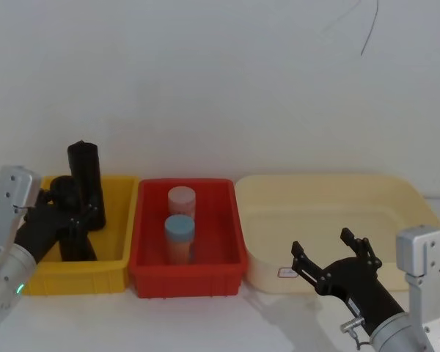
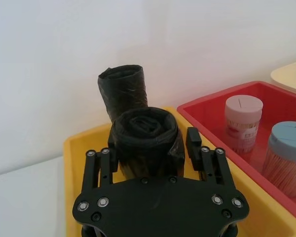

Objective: Pick up the garbage bag with the one hand and transfer it to the other hand.

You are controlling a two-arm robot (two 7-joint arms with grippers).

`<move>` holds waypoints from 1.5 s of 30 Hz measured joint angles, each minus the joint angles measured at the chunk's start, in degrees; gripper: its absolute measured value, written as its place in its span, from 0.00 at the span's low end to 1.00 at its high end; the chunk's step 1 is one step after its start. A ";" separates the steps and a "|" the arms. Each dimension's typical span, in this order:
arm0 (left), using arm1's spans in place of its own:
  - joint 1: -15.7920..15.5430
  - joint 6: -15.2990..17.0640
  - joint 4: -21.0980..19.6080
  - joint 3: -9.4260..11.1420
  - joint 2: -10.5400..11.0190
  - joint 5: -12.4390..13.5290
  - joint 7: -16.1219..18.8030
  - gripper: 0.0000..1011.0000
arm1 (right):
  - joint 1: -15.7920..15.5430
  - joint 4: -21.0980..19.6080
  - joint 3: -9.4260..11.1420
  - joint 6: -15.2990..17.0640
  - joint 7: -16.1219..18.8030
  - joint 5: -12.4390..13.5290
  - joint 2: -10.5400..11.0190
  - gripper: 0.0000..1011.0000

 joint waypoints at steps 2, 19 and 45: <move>-0.32 -0.13 0.46 0.01 -0.18 -0.02 -0.38 0.75 | 0.00 0.00 0.00 0.00 0.00 0.00 0.00 0.99; -0.56 -1.20 -2.11 -0.72 -0.51 -0.45 -2.66 0.44 | 0.00 0.00 0.00 0.00 0.00 0.00 0.00 0.99; -3.34 -4.86 -10.12 0.84 -1.82 -2.98 -11.72 0.36 | 0.00 0.00 0.00 0.00 0.00 0.00 0.00 0.99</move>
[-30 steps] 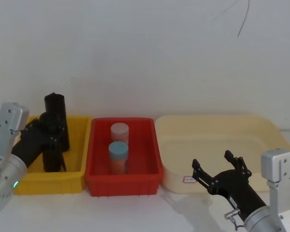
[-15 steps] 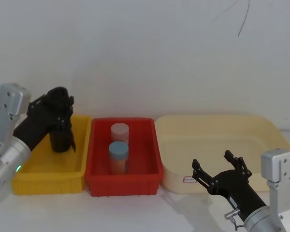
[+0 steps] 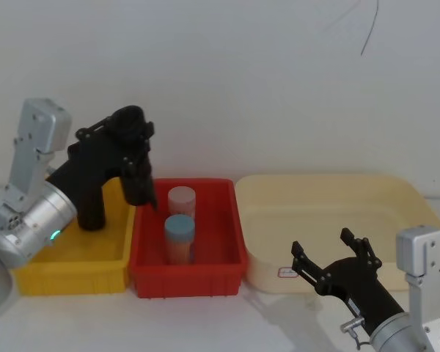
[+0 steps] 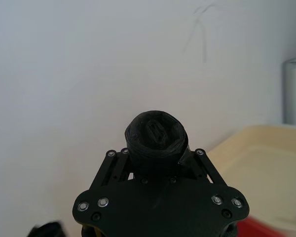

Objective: Pick up the garbage bag with the one hand and transfer it to the other hand.

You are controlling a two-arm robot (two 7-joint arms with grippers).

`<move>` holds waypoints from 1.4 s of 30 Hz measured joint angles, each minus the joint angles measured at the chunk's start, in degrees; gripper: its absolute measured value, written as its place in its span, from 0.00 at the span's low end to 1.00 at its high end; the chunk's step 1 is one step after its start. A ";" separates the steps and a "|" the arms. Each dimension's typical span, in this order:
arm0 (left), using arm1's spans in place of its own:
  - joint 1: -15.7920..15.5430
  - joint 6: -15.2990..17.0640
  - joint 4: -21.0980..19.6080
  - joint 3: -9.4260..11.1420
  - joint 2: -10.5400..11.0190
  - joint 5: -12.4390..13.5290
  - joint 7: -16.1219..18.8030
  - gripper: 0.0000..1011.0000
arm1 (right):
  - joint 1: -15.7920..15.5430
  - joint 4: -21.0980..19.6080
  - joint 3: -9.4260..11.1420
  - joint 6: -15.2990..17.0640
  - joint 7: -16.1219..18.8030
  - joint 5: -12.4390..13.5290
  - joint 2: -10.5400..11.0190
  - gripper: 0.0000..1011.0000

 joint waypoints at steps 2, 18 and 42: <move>-0.57 0.13 0.09 0.53 -0.43 -0.89 -1.53 0.36 | 0.00 0.00 0.00 0.00 0.00 0.00 0.00 0.99; -5.31 2.17 5.84 4.68 -4.36 -6.93 -11.68 0.36 | 0.00 0.00 0.00 0.00 0.00 0.00 0.00 0.99; -12.86 2.06 22.99 8.98 -11.78 -13.31 -22.59 0.36 | 0.00 0.00 0.00 0.00 0.00 0.00 0.00 0.99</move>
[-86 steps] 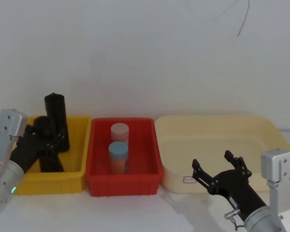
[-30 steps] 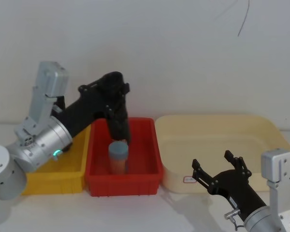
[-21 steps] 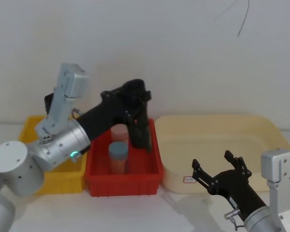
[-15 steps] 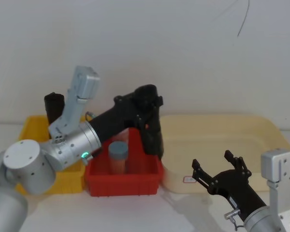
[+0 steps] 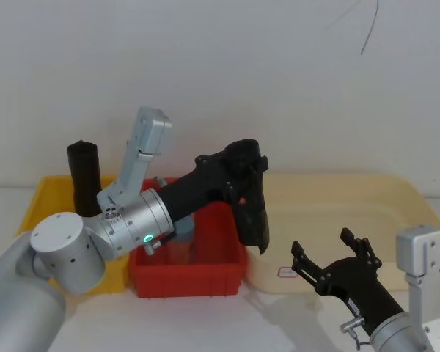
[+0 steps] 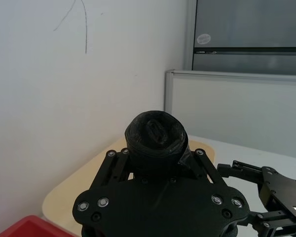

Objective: Pick up the garbage bag with the one hand and transfer it to the other hand.

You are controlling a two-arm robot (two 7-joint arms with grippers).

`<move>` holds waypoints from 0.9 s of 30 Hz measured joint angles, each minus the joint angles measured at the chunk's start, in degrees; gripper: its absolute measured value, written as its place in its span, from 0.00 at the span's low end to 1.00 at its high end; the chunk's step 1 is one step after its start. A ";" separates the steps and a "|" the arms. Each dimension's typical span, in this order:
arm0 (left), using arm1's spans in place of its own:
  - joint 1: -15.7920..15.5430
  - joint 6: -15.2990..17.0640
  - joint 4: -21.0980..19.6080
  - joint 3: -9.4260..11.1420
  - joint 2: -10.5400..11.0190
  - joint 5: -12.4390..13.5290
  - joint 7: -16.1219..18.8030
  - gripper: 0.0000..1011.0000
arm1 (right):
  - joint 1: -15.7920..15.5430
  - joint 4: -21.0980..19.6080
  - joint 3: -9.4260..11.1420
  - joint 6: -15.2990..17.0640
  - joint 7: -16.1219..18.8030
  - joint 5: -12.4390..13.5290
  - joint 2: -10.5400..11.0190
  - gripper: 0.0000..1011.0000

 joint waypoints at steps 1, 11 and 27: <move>-0.08 -0.01 0.19 0.05 -0.07 -0.07 -0.11 0.36 | 0.00 0.00 0.00 0.00 0.00 0.00 0.00 0.99; -0.82 -0.17 1.94 0.54 -0.77 -0.76 -1.11 0.36 | 1.06 -0.26 -0.30 0.23 1.87 0.02 0.54 0.99; -1.24 -0.28 2.98 0.83 -1.20 -1.19 -1.68 0.36 | 7.53 1.80 -2.97 1.54 9.17 0.21 1.24 0.99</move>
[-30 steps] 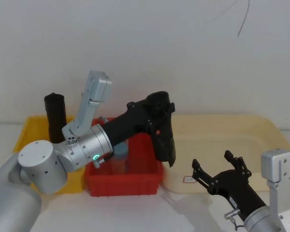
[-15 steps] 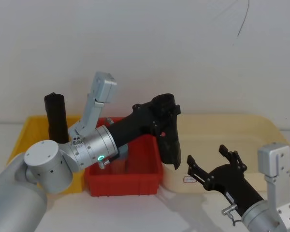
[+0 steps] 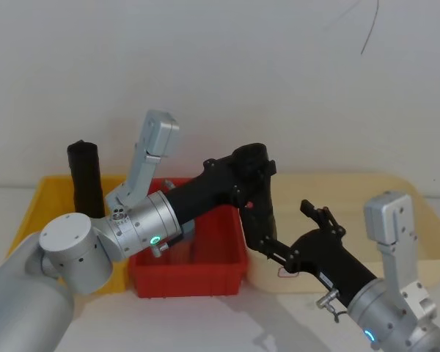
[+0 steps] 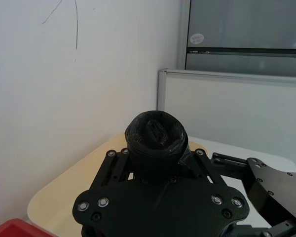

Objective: Pick up the garbage bag with the one hand and transfer it to the other hand.

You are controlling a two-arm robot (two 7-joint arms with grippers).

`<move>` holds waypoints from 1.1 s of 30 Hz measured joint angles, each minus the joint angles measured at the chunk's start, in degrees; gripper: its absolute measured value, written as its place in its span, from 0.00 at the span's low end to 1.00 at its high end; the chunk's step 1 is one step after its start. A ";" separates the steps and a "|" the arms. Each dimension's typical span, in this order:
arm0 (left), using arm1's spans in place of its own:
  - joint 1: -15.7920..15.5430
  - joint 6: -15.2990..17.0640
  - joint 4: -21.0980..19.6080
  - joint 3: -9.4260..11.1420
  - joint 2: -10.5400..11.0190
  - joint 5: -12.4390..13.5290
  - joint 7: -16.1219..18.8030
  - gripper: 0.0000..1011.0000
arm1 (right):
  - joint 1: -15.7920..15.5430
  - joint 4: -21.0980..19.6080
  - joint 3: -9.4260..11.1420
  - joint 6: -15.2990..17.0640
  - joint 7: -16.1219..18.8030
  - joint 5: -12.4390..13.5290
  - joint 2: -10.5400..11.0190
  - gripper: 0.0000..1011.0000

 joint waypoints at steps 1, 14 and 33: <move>-0.01 0.00 0.02 0.01 -0.01 0.00 -0.02 0.36 | 0.25 0.20 -0.07 0.00 0.26 0.02 -0.03 0.99; -0.10 -0.01 0.26 0.09 -0.09 -0.10 -0.13 0.36 | 3.76 4.56 -0.64 -1.36 3.76 0.43 -1.02 0.99; -0.16 -0.01 0.36 0.09 -0.13 -0.14 -0.21 0.36 | 9.59 11.94 -2.93 -3.53 7.93 1.14 -2.69 0.99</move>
